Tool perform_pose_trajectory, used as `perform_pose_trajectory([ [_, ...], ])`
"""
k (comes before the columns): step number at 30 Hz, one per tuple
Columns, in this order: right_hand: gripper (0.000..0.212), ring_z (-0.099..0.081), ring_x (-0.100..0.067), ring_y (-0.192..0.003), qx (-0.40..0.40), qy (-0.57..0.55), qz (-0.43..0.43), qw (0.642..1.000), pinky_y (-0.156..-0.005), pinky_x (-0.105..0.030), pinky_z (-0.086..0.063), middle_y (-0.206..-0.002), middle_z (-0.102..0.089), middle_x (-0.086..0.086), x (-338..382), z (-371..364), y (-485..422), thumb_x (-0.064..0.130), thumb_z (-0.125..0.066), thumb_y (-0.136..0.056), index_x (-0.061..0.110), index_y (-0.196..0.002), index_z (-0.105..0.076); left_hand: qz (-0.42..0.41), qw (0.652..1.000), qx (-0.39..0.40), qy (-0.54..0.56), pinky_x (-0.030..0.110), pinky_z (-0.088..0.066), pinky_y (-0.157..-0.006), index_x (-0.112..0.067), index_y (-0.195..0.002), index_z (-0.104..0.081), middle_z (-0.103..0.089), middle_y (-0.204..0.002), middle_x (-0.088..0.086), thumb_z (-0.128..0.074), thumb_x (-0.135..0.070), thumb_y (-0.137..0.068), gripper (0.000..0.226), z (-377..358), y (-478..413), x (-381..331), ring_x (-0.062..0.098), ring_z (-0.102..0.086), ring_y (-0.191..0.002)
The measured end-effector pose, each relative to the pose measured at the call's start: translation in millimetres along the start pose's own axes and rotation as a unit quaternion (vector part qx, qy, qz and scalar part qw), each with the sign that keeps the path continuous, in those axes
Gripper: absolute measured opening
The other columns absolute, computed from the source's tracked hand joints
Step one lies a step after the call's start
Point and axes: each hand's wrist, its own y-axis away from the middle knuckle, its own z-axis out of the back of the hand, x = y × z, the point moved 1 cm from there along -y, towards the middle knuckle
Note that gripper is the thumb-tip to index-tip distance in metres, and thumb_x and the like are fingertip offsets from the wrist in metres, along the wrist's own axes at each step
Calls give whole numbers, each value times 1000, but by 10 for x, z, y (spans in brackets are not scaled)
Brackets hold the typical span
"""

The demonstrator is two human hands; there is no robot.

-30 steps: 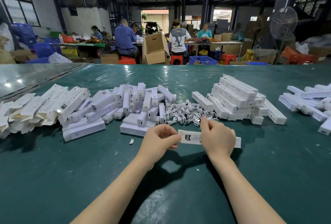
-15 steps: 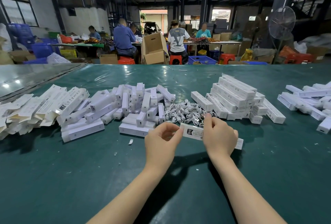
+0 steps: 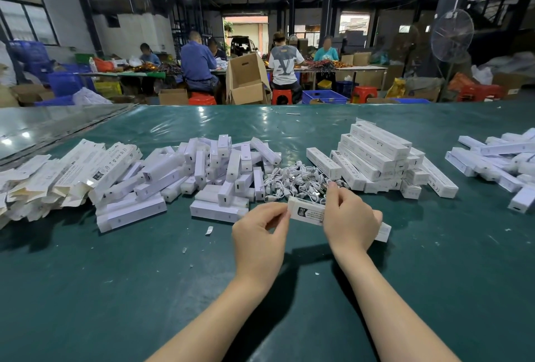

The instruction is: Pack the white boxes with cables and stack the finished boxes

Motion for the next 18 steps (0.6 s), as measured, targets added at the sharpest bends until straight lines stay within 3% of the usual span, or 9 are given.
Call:
perform_pose_trajectory([
  [3,50,-44,-26,-58,2,1,0,1000,-71,-32,-18,-50,-46,1,14,-12,11,37,-31,-97,19,-50,-32,48,999,-3,9,7,-46,-67,-18,-72,-73,-69,-72,-18,-69,2,-76,21,-5,-12,-4,-8,-61,-65],
  [5,50,-44,-26,-58,-2,0,1,1000,-69,-32,-16,-49,-45,1,18,-9,10,35,-31,-97,18,-50,-32,71,997,-1,30,6,-46,-64,-31,-67,-68,-67,-65,-20,-67,1,-76,33,-12,-8,-24,-7,-61,-62],
  [8,51,-43,-27,-57,-9,-5,-2,1000,-68,-31,-13,-48,-42,2,18,3,10,33,-30,-98,18,-49,-31,63,997,5,39,7,-46,-65,-36,-66,-66,-67,-64,-20,-65,2,-75,39,-15,3,-67,-6,-62,-62],
  [14,50,-42,-26,-59,-5,-16,-1,1000,-69,-32,-15,-48,-38,4,62,-5,35,30,-30,-98,17,-50,-27,79,993,-13,84,5,-46,-70,-37,-86,-64,-66,-74,-20,-63,1,-80,39,-21,22,-89,-8,-62,-73],
  [18,49,-42,-27,-61,-9,-28,-9,1000,-68,-31,-13,-49,-39,4,69,4,37,30,-31,-98,18,-51,-28,32,997,-8,64,7,-45,-76,-19,-102,-68,-62,-90,-17,-61,6,-82,33,-49,40,-103,-7,-59,-81],
])
